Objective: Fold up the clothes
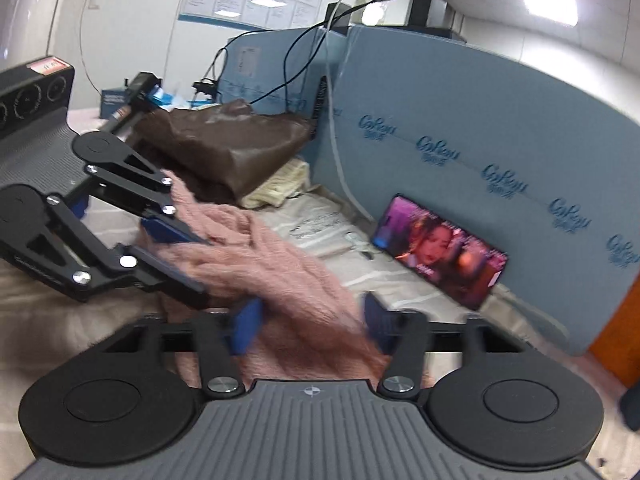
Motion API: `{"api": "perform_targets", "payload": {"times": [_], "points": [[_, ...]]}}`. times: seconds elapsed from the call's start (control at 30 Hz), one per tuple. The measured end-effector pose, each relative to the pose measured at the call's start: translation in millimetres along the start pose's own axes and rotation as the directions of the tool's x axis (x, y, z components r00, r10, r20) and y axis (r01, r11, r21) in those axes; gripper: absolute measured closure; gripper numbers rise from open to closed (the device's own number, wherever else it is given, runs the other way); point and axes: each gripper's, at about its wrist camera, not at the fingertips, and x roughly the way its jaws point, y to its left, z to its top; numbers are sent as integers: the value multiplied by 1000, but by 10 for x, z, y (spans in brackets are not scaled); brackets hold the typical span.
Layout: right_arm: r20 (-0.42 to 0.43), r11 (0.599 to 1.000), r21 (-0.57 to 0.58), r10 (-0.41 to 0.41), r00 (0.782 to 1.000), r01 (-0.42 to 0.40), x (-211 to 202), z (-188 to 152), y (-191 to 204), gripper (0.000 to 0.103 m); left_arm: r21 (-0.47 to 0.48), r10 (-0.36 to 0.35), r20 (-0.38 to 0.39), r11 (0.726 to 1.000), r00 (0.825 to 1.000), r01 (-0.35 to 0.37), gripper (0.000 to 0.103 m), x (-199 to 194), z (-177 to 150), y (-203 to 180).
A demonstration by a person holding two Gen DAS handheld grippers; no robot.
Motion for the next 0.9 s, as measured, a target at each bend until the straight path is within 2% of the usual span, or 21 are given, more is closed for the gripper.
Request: {"api": "perform_targets", "payload": {"times": [0.03,0.13,0.23,0.3,0.4,0.5,0.6,0.7,0.77,0.8,0.9], "points": [[0,1000,6,-2,1000,2,-25,-3,18,84,-3,1,3,1000,1000,-1,81,-3,0,4],[28,1000,15,-14,1000,14,-181,-6,113,92,31,11,18,999,1000,-12,80,-29,-1,-37],[71,1000,21,-25,997,23,-381,-5,232,93,108,31,48,994,998,-36,80,-91,-5,-128],[101,1000,11,-27,995,26,-542,-2,356,94,149,17,76,988,997,-28,79,-163,-3,-169],[141,999,7,-35,989,34,-764,-13,545,95,171,-40,127,985,991,18,79,-317,35,-162],[165,999,12,-36,986,34,-945,-51,725,95,140,-96,164,987,982,73,79,-479,62,-96],[150,1000,21,-24,988,21,-1034,-105,899,96,92,-156,166,986,974,142,76,-591,50,-53],[123,999,42,16,992,-22,-1073,-152,1058,96,86,-218,150,975,964,207,74,-668,3,-80],[94,997,52,53,994,-58,-1075,-183,1159,96,101,-258,130,964,957,246,69,-703,-25,-112],[77,995,61,68,995,-73,-1075,-202,1210,96,109,-280,126,957,952,267,63,-722,-37,-124],[24,988,90,125,992,-127,-1049,-279,1316,96,122,-308,148,949,940,292,31,-779,-56,-135]]}}
